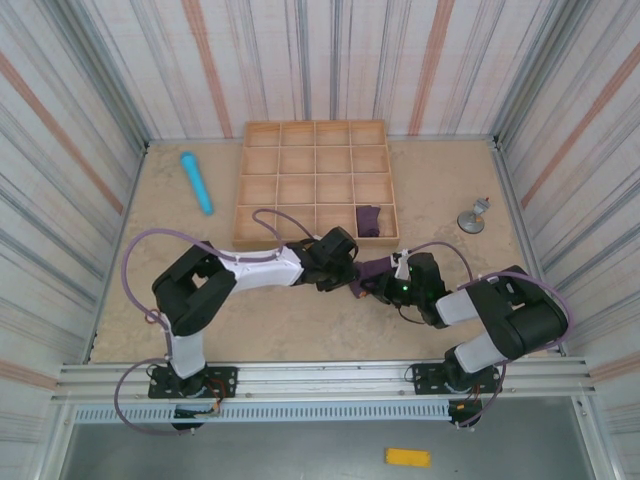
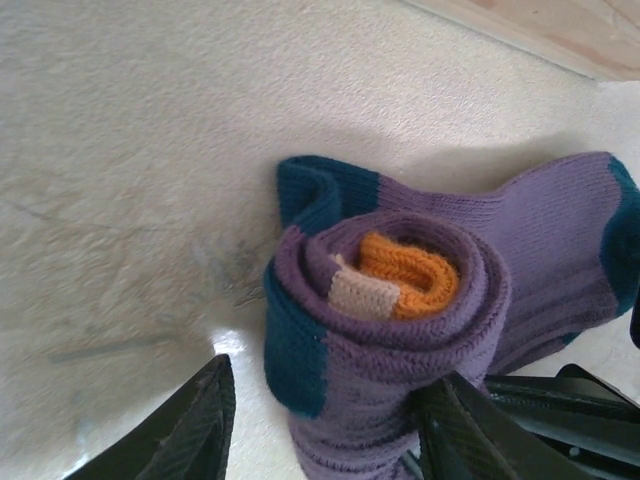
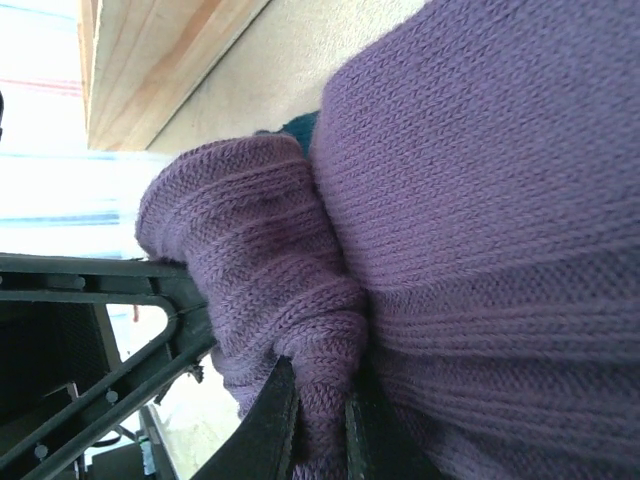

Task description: Roll the socks

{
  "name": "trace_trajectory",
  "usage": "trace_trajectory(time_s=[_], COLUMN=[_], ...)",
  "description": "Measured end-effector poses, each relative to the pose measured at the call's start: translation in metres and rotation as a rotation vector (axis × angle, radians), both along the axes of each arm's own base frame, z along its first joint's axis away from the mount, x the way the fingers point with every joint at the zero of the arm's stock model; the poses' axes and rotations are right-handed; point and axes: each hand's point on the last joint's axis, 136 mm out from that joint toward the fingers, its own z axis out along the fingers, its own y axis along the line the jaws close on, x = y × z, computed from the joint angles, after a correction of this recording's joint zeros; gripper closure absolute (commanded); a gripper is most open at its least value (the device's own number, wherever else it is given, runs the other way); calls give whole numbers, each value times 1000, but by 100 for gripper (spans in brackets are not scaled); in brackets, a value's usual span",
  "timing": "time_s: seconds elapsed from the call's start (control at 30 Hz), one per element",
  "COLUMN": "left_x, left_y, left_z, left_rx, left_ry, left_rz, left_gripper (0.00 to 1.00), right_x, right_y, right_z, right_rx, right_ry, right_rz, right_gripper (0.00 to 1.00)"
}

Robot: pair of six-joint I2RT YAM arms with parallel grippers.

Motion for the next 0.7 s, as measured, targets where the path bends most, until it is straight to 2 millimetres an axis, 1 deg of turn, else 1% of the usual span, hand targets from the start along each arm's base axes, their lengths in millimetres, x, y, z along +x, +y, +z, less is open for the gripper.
trace_trajectory(time_s=[0.03,0.13,0.17,0.23,0.3,0.33,0.43,0.47,0.5,0.57,0.63,0.7], left_x=[1,3,3,4,4,4,4,4,4,3,1,1], left_y=[-2,-5,-6,-7,-8,-7,-8,-7,-8,-9,-10,-10], left_z=[-1,-2,-2,-2,-2,-1,-1,-1,0,0,0,0], left_rx=[-4,-14,-14,-18,-19,-18,-25,-28,-31,-38,-42,-43], left_ry=[2,11,16,25,33,37,55,61,64,70,76,78], left_rz=[1,6,9,18,26,28,28,32,29,24,17,15], left_gripper=[57,57,59,71,78,84,98,100,100,100,100,100], right_x=[0,1,1,1,1,1,1,1,1,-1,-3,-6], right_y=[0,0,0,0,0,0,0,0,0,-2,-4,-6], right_z=[0,-1,0,0,0,1,1,2,2,3,5,7], right_rx=[3,9,12,14,18,20,23,22,20,9,-7,-28], right_ry=[5,12,13,13,11,11,9,10,10,10,13,5], right_rz=[-3,-5,-3,-2,-1,1,2,1,1,-2,-1,9], right_gripper=[100,100,100,100,100,100,99,99,97,87,68,63])
